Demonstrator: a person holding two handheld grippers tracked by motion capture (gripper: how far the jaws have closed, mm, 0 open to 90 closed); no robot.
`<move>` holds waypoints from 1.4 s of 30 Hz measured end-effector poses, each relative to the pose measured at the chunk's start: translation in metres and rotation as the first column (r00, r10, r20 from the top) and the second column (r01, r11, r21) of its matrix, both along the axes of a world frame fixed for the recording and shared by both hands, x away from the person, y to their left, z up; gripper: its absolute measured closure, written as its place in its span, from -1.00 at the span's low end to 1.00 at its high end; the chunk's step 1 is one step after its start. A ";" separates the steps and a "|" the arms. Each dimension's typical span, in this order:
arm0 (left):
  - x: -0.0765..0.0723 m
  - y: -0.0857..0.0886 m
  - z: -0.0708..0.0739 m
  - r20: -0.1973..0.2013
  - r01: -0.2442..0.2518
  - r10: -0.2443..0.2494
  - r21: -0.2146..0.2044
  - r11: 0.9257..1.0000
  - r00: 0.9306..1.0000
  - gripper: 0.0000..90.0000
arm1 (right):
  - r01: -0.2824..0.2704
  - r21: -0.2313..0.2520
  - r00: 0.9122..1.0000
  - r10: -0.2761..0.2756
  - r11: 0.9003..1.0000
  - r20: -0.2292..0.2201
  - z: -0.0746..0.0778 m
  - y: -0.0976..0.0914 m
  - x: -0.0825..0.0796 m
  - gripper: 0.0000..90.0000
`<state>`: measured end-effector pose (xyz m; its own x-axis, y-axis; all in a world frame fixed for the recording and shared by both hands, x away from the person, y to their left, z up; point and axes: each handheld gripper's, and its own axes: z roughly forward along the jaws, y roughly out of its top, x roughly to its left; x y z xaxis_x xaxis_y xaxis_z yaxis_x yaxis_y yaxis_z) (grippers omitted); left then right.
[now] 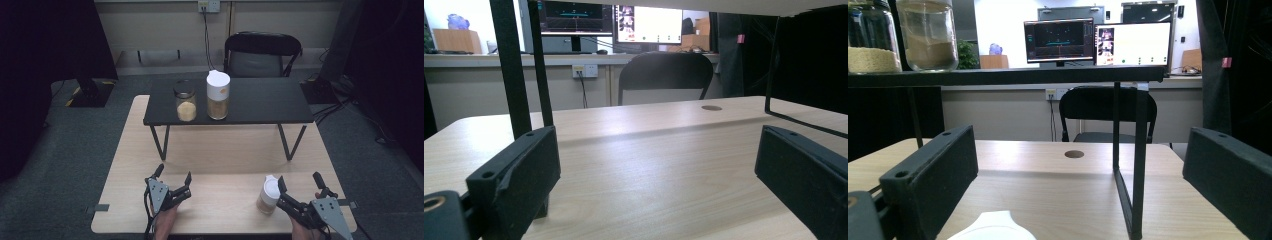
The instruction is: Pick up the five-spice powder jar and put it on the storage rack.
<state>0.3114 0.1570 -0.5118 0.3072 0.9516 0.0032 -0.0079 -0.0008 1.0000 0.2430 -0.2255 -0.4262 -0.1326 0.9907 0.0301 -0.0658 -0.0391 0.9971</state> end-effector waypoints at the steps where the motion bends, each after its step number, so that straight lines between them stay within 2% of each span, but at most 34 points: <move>1: 0.000 0.000 0.000 0.000 0.000 0.000 0.000 1.000 1.000 -0.92 | 0.000 0.001 1.000 0.000 1.000 0.002 0.000 0.000 -0.001 -1.00; 17: 0.000 0.000 0.000 0.000 0.000 0.000 0.000 1.000 1.000 -0.92 | -0.033 -0.035 0.999 0.033 0.999 -0.015 -0.004 0.016 -0.001 -0.98; 25: 0.000 0.000 0.000 0.000 0.000 0.000 0.000 1.000 1.000 -0.92 | -0.036 -0.052 0.999 0.036 0.998 -0.010 -0.006 0.019 -0.002 -0.97; 35: 0.000 0.000 0.000 0.000 -0.001 0.001 0.000 1.000 1.000 -0.92 | -0.063 -0.064 0.998 0.063 0.996 -0.010 -0.010 0.031 -0.001 -0.94; 42: 0.000 0.000 0.000 0.000 -0.001 0.001 -0.001 1.000 1.000 -0.92 | -0.062 -0.081 0.998 0.061 0.995 -0.016 -0.016 0.038 -0.002 -0.93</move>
